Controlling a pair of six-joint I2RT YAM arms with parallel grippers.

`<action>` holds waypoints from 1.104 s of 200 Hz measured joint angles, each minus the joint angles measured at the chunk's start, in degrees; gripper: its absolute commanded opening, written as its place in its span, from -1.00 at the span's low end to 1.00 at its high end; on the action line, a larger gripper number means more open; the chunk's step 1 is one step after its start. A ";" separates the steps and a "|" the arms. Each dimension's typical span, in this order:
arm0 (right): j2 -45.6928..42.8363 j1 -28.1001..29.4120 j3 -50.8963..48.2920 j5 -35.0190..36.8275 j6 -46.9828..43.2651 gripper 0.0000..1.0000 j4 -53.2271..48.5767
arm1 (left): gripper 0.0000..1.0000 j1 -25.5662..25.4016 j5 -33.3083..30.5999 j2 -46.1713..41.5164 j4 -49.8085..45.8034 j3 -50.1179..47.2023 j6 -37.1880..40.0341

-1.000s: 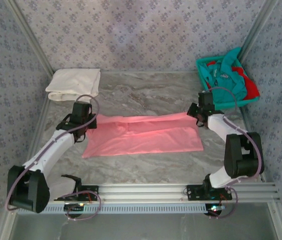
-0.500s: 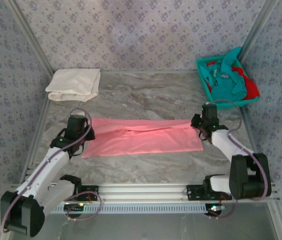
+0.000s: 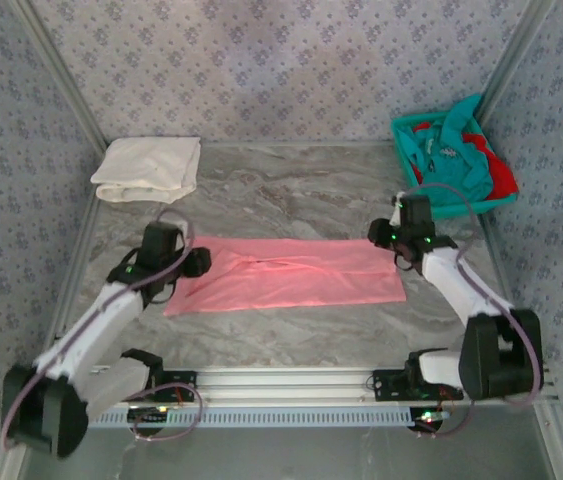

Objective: Fold and stack the t-shirts

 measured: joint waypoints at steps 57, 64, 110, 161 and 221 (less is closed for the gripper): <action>11.08 7.45 6.84 -2.19 -3.50 -0.33 -5.01 | 0.19 -6.56 0.04 19.87 -0.68 8.50 7.08; 11.34 7.45 6.84 -2.29 -3.50 -0.33 -4.98 | 0.21 -6.56 -0.09 21.05 -0.98 8.50 7.48; 14.27 7.45 6.97 -2.29 -3.48 -0.34 -4.92 | 0.19 -6.38 -1.92 27.61 -1.40 10.14 8.63; 14.47 7.45 6.97 -2.27 -3.41 -0.34 -4.28 | 0.12 -2.27 -0.48 29.64 -0.55 14.62 9.42; 14.49 7.45 6.97 -1.55 -3.08 -0.35 -3.82 | -0.07 -1.29 0.13 36.33 0.22 17.90 11.04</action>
